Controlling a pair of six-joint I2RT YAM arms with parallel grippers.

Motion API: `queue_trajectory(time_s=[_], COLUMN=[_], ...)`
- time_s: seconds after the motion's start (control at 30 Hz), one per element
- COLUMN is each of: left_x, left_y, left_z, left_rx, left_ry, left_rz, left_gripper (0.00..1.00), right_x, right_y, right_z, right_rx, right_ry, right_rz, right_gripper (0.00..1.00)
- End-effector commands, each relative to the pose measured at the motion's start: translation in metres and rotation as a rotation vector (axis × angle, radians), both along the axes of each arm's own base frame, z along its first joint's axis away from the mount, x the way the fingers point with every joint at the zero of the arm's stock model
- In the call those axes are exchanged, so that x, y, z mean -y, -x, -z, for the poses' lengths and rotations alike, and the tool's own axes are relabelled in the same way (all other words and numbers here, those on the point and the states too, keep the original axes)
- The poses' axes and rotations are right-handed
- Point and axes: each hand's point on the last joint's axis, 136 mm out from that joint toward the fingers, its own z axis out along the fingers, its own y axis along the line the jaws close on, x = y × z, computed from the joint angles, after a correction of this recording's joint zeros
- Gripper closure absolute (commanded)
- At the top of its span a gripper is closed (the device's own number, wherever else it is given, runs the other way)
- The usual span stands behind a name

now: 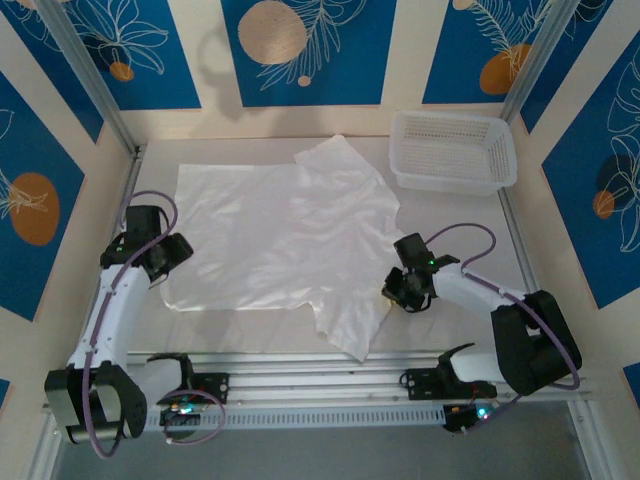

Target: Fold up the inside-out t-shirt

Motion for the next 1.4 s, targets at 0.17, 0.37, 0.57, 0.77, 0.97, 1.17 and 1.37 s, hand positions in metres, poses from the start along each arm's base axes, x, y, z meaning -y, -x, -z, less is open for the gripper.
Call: queue_trajectory(time_s=[0.17, 0.37, 0.57, 0.77, 0.97, 1.17, 1.37], left_x=[-0.013, 0.001, 0.018, 0.023, 0.023, 0.015, -0.012], left_y=[0.033, 0.058, 0.082, 0.096, 0.109, 0.115, 0.076], left_z=[0.007, 0.033, 0.076, 0.096, 0.113, 0.11, 0.087], left_rx=[-0.113, -0.258, -0.383, -0.473, -0.57, -0.593, -0.451], left_ry=[-0.024, 0.145, 0.356, 0.378, 0.367, 0.32, 0.194], left_rz=[-0.113, -0.175, -0.271, -0.293, -0.312, -0.326, -0.282], left_gripper=[0.34, 0.34, 0.37, 0.4, 0.57, 0.9, 1.0], right_x=[0.033, 0.047, 0.048, 0.047, 0.045, 0.05, 0.068], right_y=[-0.005, -0.007, -0.018, -0.022, -0.028, -0.025, -0.021], right_z=[-0.032, -0.042, -0.05, -0.048, -0.045, -0.044, -0.041], right_rx=[0.13, 0.2, 0.239, 0.233, 0.219, 0.205, 0.159], right_ry=[0.055, 0.042, 0.022, 0.008, -0.019, -0.005, 0.018], right_rz=[0.113, 0.146, 0.153, 0.146, 0.148, 0.16, 0.25], right_gripper=[1.0, 1.0, 1.0, 1.0, 1.0, 1.0, 1.0])
